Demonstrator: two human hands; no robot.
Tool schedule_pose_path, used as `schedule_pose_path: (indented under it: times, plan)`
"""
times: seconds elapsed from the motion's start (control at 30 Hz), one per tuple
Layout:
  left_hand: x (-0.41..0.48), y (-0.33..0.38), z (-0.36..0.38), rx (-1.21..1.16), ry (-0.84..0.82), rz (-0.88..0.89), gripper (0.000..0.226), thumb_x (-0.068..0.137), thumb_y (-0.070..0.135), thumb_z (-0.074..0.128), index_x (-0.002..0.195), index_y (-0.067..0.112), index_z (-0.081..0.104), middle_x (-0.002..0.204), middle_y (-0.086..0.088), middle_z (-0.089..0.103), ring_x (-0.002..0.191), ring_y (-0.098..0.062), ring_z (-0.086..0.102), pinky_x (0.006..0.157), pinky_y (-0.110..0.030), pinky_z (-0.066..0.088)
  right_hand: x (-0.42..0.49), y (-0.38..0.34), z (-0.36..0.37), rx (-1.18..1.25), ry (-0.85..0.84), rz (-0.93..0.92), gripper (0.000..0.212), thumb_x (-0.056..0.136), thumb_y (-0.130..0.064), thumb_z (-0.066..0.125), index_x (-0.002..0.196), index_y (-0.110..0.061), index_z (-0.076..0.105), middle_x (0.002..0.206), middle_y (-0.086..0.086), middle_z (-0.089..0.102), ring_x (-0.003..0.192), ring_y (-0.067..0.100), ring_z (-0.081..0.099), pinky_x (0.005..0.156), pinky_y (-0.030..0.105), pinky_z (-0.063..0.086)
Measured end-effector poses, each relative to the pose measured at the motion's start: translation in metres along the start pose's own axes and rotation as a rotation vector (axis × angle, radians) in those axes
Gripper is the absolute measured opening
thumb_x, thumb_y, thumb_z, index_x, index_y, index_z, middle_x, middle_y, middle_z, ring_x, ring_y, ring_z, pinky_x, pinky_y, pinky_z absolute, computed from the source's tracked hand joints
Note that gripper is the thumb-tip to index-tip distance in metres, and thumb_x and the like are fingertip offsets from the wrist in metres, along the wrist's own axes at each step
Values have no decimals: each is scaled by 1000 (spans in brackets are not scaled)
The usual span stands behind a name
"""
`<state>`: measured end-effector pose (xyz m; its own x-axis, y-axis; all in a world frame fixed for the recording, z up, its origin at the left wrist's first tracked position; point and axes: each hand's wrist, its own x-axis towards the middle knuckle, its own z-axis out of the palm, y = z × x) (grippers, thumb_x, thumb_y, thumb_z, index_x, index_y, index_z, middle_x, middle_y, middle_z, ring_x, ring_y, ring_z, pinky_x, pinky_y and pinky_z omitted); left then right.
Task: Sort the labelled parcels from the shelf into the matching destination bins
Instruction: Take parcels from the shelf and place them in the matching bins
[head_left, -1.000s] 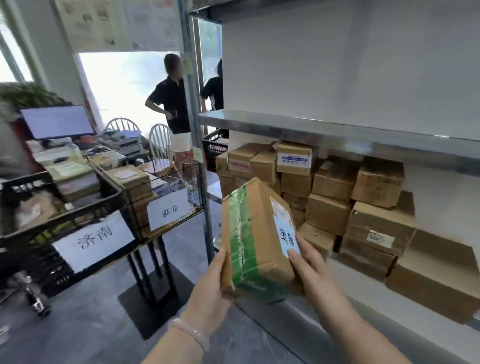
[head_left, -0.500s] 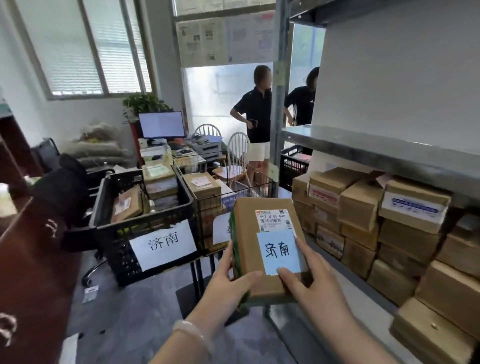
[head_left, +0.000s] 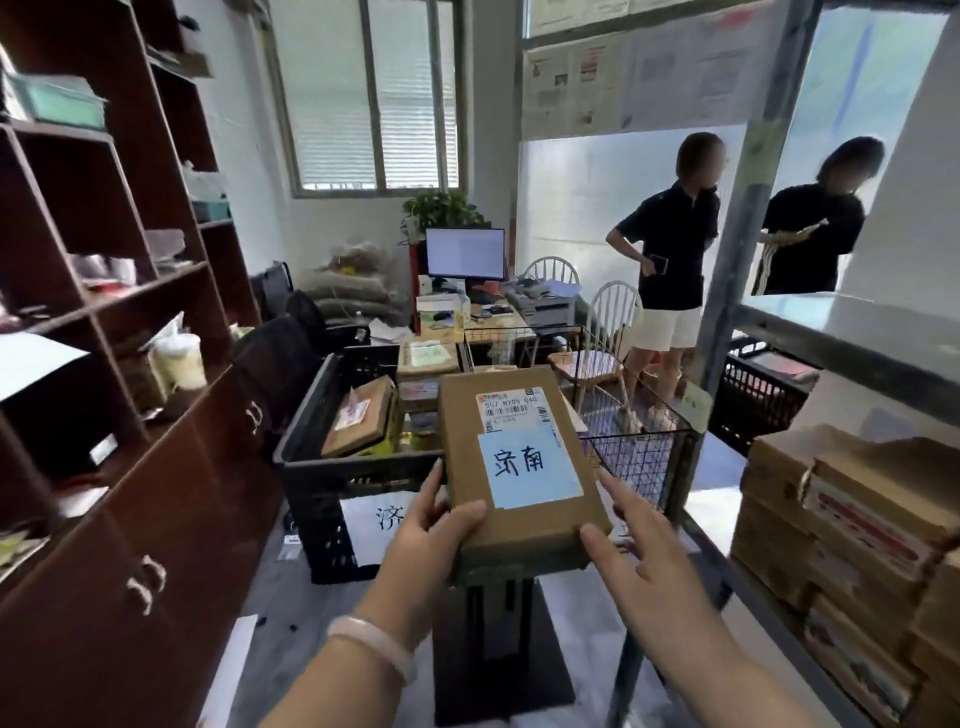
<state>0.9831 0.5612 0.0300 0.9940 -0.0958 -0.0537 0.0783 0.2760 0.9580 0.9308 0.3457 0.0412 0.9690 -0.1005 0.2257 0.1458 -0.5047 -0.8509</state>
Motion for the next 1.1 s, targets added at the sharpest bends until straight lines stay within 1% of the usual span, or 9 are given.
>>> schedule_pose_path:
  times: [0.2, 0.33, 0.4, 0.47, 0.6, 0.8, 0.87, 0.97, 1.1]
  plan:
    - [81, 22, -52, 14, 90, 17, 75, 83, 34, 75, 146, 47, 37, 123, 0, 67, 95, -20, 73, 72, -35, 60, 69, 7, 39, -2, -44, -32, 47, 82, -70, 37, 126, -78, 21, 129, -53, 16, 135, -1, 26, 107, 29, 29]
    - [142, 37, -91, 17, 93, -6, 80, 66, 43, 79, 138, 51, 45, 118, -2, 71, 97, -25, 73, 79, -43, 60, 125, 5, 70, -47, 10, -43, 48, 83, -70, 37, 130, -72, 25, 143, -33, 30, 135, 2, 30, 101, 23, 34]
    - [176, 48, -112, 20, 93, -23, 81, 59, 46, 82, 132, 55, 47, 114, 1, 73, 94, -25, 74, 75, -42, 60, 154, 2, 86, -70, 41, -43, 56, 81, -73, 35, 136, -65, 28, 145, -23, 37, 134, 5, 35, 102, 30, 41]
    - [211, 58, -133, 42, 92, -36, 91, 54, 48, 83, 136, 54, 45, 111, 3, 74, 94, -24, 74, 76, -41, 60, 181, -1, 104, -86, 54, -41, 56, 85, -70, 37, 139, -62, 27, 140, -25, 39, 133, 7, 38, 108, 40, 39]
    - [270, 65, -167, 141, 74, -78, 102, 51, 50, 83, 143, 51, 39, 109, 9, 73, 91, -18, 74, 75, -35, 59, 229, -4, 135, -79, 110, -45, 51, 95, -54, 47, 143, -56, 30, 141, -27, 38, 135, 5, 36, 110, 36, 34]
    - [320, 39, -193, 311, -41, -319, 110, 50, 50, 83, 148, 49, 32, 126, 0, 59, 98, -26, 71, 78, -41, 61, 261, 13, 166, -135, 80, -8, 53, 95, -55, 47, 144, -55, 27, 147, -23, 37, 135, 3, 34, 110, 37, 34]
    - [329, 26, -195, 390, -88, -417, 106, 58, 50, 82, 149, 46, 30, 131, -4, 55, 101, -28, 68, 80, -40, 61, 269, 18, 168, -123, 81, 21, 54, 93, -59, 46, 144, -56, 28, 146, -23, 38, 134, 4, 36, 109, 38, 36]
    - [339, 10, -195, 463, -153, -517, 94, 77, 45, 77, 154, 39, 22, 118, 3, 55, 99, -21, 66, 74, -31, 58, 282, 22, 173, -123, 102, 48, 52, 93, -59, 45, 143, -56, 29, 144, -23, 37, 132, 0, 33, 105, 31, 31]
    - [357, -3, -192, 627, -211, -607, 92, 86, 44, 68, 158, 33, 11, 138, -3, 47, 107, -20, 58, 85, -31, 50, 297, 22, 186, -133, 50, 28, 53, 93, -58, 46, 143, -54, 28, 140, -31, 33, 131, -9, 28, 104, 27, 26]
